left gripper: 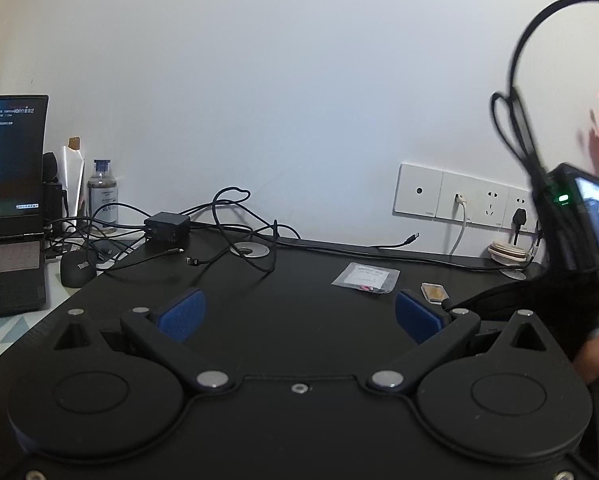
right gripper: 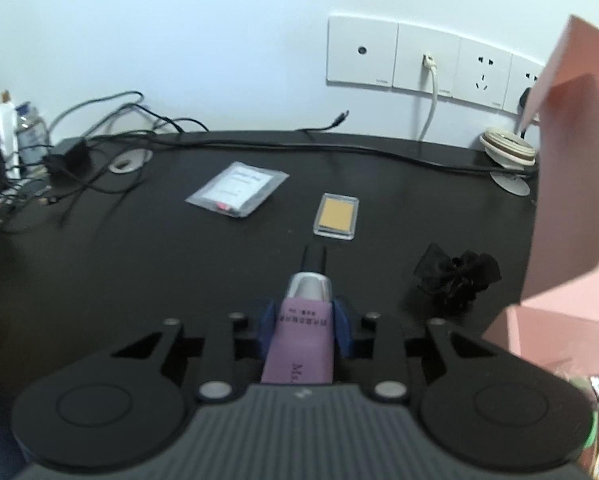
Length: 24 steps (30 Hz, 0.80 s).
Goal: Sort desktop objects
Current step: 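Lift the tube with the right gripper and carry it over the pink box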
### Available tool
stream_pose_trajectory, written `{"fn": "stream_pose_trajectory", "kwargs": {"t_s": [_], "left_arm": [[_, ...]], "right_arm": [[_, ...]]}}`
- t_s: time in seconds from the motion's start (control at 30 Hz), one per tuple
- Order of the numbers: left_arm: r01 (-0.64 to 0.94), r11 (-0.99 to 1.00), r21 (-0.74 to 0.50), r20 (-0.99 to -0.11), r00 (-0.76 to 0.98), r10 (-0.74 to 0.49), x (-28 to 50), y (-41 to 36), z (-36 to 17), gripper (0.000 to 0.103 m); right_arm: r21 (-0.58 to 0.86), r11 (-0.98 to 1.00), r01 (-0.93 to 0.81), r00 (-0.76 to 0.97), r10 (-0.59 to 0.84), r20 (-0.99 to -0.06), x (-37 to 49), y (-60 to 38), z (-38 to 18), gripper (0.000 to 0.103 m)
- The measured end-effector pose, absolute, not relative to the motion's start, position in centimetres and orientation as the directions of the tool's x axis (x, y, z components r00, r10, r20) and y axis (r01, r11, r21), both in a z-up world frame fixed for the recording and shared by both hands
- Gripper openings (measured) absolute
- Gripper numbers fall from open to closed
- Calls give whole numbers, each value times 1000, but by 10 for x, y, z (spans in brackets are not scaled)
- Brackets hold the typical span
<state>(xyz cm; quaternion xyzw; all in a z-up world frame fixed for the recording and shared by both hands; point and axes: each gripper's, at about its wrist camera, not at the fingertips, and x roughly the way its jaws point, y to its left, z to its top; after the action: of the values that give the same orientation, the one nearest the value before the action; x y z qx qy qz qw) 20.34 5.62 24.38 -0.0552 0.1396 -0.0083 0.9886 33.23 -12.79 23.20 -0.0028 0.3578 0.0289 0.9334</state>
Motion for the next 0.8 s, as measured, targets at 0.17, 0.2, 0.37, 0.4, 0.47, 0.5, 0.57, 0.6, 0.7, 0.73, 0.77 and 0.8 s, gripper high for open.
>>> {"fn": "stream_pose_trajectory", "kwargs": {"t_s": [0.17,0.2,0.37,0.4,0.47,0.5,0.57,0.6,0.7,0.73,0.77,0.8], "left_arm": [[3,990,-141,-299,953,-46,208,61,242,103],[4,990,-143,-302,952,-48,208,61,242,103],[11,993,-119,-298,953,-46,207,58,242,103],[13,994,-110,-296,954,-45,206,56,242,103],[17,996,-90,-290,956,-42,205,53,242,103],[17,997,-79,-287,957,-39,204,51,242,103],[18,998,-58,-280,959,-34,202,47,243,103],[19,999,-48,-278,960,-31,202,45,243,103],[18,1000,-23,-271,962,-24,200,41,243,103],[18,1000,-17,-270,963,-21,200,40,243,103],[17,1000,-14,-271,962,-21,200,39,243,103],[18,1000,-13,-273,962,-21,200,39,243,103]], "right_arm": [[0,993,-115,773,89,-629,309,-129,245,31],[-14,991,-131,780,95,-618,303,-129,249,31],[-128,970,-205,817,98,-569,275,-127,262,31],[-142,967,-212,820,96,-564,271,-128,265,30],[-163,962,-218,825,93,-558,263,-133,269,30],[-171,960,-221,827,92,-554,259,-136,271,30],[-181,958,-224,832,92,-547,251,-142,276,30],[-185,957,-224,835,91,-542,246,-145,278,30],[-198,950,-241,844,105,-525,231,-154,286,30],[-204,947,-248,847,110,-520,225,-157,288,30],[-211,944,-255,849,115,-516,220,-160,291,30],[-214,940,-264,850,121,-513,215,-163,293,30]]}}
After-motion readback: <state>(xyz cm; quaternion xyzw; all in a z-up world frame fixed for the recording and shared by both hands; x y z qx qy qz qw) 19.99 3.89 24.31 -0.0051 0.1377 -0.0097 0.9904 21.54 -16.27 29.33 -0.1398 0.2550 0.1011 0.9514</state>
